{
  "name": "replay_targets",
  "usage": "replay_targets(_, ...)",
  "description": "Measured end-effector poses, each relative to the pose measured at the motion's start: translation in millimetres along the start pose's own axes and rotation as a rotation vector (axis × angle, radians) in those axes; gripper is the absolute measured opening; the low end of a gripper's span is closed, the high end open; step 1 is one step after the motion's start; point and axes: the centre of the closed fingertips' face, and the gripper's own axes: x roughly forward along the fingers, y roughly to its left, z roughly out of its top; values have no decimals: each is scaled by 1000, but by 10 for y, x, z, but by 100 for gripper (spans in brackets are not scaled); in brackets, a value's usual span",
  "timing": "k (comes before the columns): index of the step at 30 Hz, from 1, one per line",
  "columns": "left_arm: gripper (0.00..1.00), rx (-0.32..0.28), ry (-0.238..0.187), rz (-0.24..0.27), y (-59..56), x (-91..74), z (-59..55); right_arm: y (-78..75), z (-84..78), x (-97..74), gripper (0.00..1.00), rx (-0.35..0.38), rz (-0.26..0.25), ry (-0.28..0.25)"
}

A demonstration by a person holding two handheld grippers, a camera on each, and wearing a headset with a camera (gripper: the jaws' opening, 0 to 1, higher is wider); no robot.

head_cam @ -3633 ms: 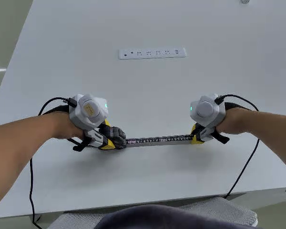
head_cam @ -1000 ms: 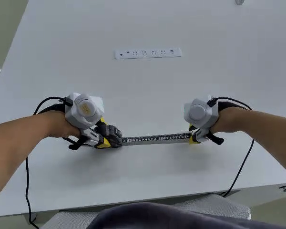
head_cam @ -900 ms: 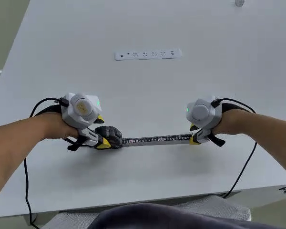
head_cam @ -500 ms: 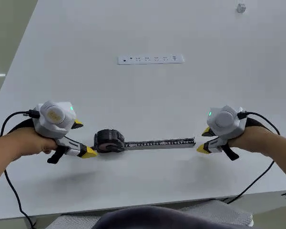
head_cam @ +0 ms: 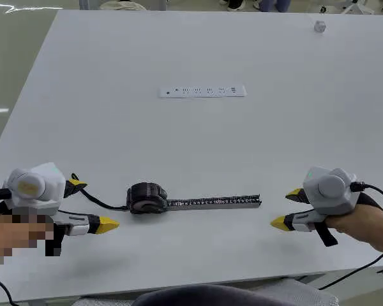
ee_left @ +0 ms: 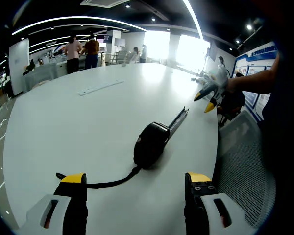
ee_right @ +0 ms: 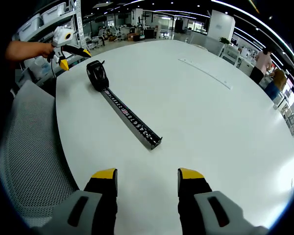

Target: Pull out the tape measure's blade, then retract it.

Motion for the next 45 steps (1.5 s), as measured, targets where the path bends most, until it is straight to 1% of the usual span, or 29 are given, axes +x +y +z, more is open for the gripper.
replay_targets(1,80,-22,-15,10,13,-27,5,8,-7,-20,51,7,-5,-9)
replay_targets(2,81,-50,-61,21,23,-65,56,6,-23,-40,52,11,-14,-16)
replay_targets(3,83,-66,-90,32,35,-95,86,4,-31,-61,53,16,-23,-21)
replay_targets(4,86,-86,-100,48,57,-113,78,4,-35,-89,54,27,-34,-28)
replay_targets(5,89,-101,-101,61,74,-135,42,6,-16,-125,56,49,-47,-53)
replay_targets(6,91,-104,-110,63,71,-150,30,11,-5,-152,56,63,-51,-70)
replay_targets(8,95,-111,-126,66,52,-170,0,13,-31,-206,59,84,-61,-82)
replay_targets(10,97,-114,-125,73,30,-181,-47,15,-73,-242,62,91,-63,-89)
replay_targets(13,98,-114,-119,76,-6,-202,-120,15,-115,-291,66,86,-71,-98)
replay_targets(15,99,-123,-122,81,-19,-218,-164,16,-130,-320,71,101,-70,-108)
replay_targets(17,100,-144,-119,92,-18,-234,-205,45,-119,-355,77,108,-64,-121)
replay_targets(20,100,-158,-140,86,-57,-280,-222,79,-83,-424,85,123,-69,-150)
replay_targets(23,100,-169,-133,87,-78,-316,-265,113,-70,-438,95,145,-68,-171)
replay_targets(25,100,-171,-130,101,-70,-359,-292,136,-67,-450,99,144,-73,-180)
replay_targets(27,100,-181,-134,105,-76,-390,-305,138,-82,-457,100,140,-84,-180)
replay_targets(28,100,-184,-136,106,-88,-405,-320,117,-93,-474,100,141,-98,-184)
replay_targets(30,100,-174,-130,115,-100,-431,-355,118,-107,-517,100,155,-111,-200)
replay_targets(32,100,-174,-133,120,-104,-458,-365,117,-135,-553,100,160,-120,-212)
replay_targets(33,100,-175,-143,127,-96,-482,-359,130,-156,-576,100,170,-120,-222)
replay_targets(36,100,-181,-155,136,-80,-515,-340,168,-202,-625,100,191,-113,-230)
replay_targets(39,100,-180,-156,127,-99,-510,-320,143,-217,-668,100,210,-122,-244)
replay_targets(41,100,-175,-148,121,-112,-491,-319,103,-222,-703,100,225,-143,-254)
replay_targets(43,100,-173,-147,119,-111,-465,-314,104,-230,-731,100,232,-158,-260)
replay_targets(45,100,-177,-147,116,-122,-445,-310,109,-244,-747,100,243,-160,-263)
